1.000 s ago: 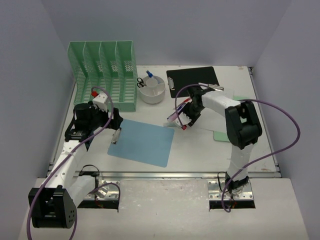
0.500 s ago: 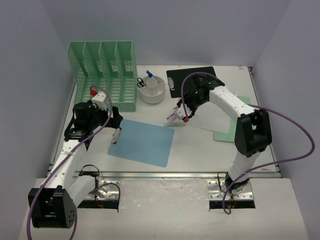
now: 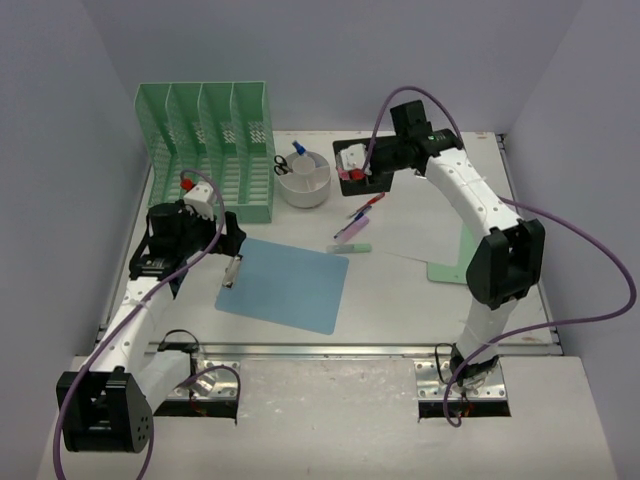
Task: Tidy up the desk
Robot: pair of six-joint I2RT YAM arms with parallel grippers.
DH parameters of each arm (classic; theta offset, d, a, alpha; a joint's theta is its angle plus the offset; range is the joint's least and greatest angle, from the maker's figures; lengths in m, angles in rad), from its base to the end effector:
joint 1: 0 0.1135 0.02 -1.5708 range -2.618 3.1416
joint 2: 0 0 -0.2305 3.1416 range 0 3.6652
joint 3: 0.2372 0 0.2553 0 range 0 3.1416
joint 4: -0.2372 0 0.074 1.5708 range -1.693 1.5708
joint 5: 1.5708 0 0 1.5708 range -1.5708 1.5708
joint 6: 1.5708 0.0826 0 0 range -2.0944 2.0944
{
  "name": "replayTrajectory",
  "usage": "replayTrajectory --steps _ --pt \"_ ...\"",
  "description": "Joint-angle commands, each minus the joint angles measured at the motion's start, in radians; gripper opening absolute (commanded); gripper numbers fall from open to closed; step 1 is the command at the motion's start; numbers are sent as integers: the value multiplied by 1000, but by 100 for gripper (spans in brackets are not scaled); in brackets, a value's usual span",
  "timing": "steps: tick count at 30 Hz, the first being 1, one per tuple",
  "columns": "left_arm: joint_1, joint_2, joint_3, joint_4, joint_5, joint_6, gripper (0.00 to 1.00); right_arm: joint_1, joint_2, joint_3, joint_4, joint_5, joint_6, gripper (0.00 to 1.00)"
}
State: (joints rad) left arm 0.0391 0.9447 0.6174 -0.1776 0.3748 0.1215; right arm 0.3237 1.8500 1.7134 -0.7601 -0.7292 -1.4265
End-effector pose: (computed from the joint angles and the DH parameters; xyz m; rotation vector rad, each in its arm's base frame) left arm 0.2722 -0.0196 0.2043 0.3116 2.0261 -0.2887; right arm 0.3827 0.1865 0.2548 -1.8692 1.1790 0.3100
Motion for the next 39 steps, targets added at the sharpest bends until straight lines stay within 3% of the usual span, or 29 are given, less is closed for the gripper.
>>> replayTrajectory --steps 1,9,14,22,39 --pt "4 9 42 30 10 -22 100 -3 5 89 180 -130 446 1" --pt "2 16 42 35 16 -33 100 -2 57 152 552 -82 1116 1" --pt "2 19 36 40 18 -40 100 0 156 236 680 -1 1374 1" --pt "2 26 33 50 18 -43 100 26 236 249 818 59 1499 1" --pt "2 31 28 40 10 -25 100 83 337 229 901 126 1443 1"
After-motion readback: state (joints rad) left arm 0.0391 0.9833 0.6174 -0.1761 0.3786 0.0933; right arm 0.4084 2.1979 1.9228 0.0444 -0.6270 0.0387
